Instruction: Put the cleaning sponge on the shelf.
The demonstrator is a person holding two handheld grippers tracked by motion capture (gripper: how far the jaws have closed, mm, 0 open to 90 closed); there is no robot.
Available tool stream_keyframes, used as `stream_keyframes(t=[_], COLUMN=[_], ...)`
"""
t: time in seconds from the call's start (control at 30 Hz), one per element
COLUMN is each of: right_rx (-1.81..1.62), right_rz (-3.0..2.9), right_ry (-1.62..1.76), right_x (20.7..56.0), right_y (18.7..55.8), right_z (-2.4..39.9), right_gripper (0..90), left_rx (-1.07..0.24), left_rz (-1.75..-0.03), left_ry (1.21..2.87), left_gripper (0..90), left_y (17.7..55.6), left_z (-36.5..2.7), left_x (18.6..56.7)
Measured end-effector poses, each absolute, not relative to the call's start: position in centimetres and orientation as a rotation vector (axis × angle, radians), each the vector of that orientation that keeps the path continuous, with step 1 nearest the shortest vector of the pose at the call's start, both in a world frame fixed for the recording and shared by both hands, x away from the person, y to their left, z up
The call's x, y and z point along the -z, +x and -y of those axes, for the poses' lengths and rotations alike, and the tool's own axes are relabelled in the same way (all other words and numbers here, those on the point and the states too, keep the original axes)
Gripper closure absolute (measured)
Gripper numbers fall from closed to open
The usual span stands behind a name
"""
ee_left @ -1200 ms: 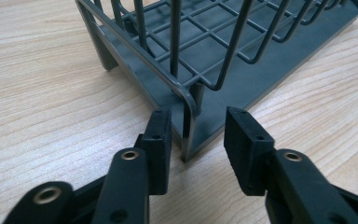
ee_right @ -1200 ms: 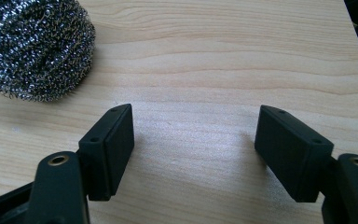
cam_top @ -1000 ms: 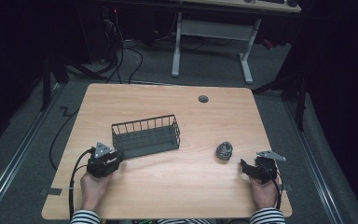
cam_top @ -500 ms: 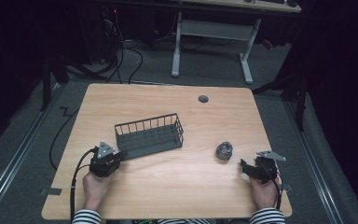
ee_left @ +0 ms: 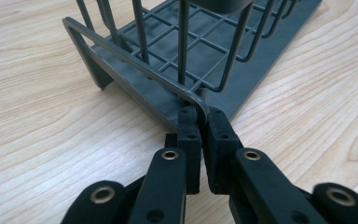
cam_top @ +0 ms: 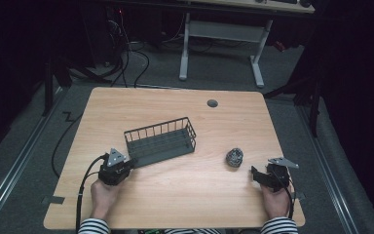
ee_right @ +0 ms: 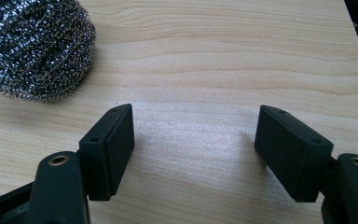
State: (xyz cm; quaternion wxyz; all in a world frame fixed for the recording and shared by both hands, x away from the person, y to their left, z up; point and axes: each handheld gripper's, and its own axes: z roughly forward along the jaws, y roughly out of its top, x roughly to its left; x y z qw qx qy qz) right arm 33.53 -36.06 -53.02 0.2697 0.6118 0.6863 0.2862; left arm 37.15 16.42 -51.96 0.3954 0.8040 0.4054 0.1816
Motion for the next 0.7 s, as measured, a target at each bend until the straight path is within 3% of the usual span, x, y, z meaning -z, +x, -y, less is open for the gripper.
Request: stream_keyframes(t=[0.7], right_rx=[-0.773], right_rz=[-1.856], right_ry=[1.645], right_x=[53.0], right_y=[33.5], right_z=[36.0], right_gripper=[28.8], left_rx=[-0.395], left_rz=[-0.871], left_ry=[2.091], left_gripper=[86.6], left_y=[37.2], left_z=[-12.8], left_x=[51.9])
